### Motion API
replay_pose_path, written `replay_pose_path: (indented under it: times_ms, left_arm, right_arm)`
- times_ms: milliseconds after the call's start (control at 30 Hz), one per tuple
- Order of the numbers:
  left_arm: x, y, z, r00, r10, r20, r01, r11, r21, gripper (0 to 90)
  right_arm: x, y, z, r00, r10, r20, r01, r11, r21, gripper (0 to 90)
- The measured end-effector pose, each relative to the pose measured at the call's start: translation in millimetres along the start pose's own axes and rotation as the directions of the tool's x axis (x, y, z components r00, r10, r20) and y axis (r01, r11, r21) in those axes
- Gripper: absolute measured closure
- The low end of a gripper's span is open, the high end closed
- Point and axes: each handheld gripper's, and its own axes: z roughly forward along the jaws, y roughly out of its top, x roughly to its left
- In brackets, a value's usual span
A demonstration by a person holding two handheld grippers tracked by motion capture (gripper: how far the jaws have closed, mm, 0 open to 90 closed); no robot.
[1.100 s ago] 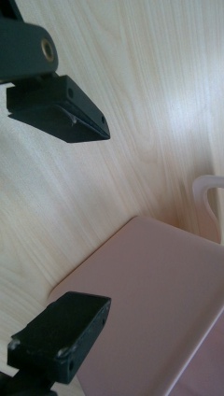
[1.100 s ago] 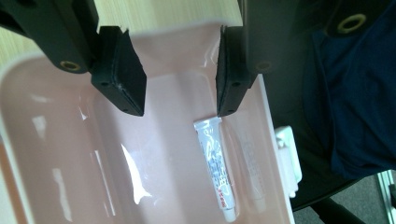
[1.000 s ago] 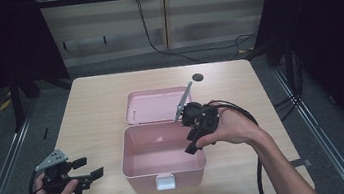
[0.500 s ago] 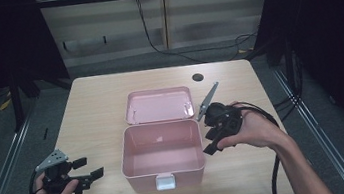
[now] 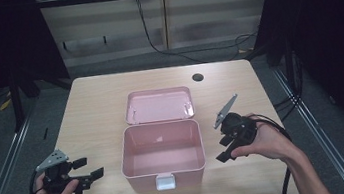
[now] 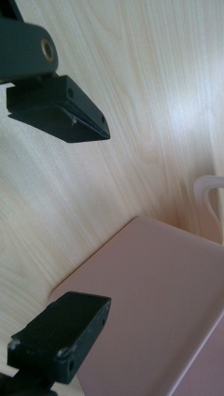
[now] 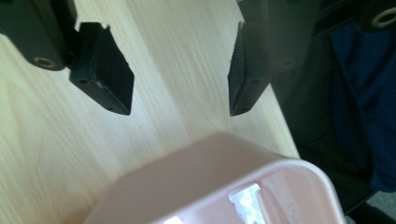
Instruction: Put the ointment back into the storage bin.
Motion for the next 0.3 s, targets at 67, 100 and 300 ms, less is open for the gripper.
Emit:
replay_pose_path:
  times_ms: [67, 100, 300]
  left_arm:
    - [-0.1, 0.0, 0.1, 1.0, 0.0, -0.001, 0.0, 1.0, 0.0, 16.7]
    - [0.0, -0.1, 0.0, 1.0, -0.001, -0.001, 0.001, 1.0, 0.001, 16.7]
    - [0.3, -0.1, 0.5, 1.0, 0.0, -0.001, 0.0, 1.0, 0.005, 16.7]
  right_arm:
    - [-6.1, -12.1, 9.4, 0.999, 0.038, 0.025, -0.038, 0.999, -0.009, 35.6]
    - [-6.1, -12.1, 9.4, 0.999, 0.038, 0.025, -0.038, 0.999, -0.009, 35.6]
    - [-27.2, -44.1, 41.4, 0.98, 0.171, 0.102, -0.166, 0.985, -0.054, 29.5]
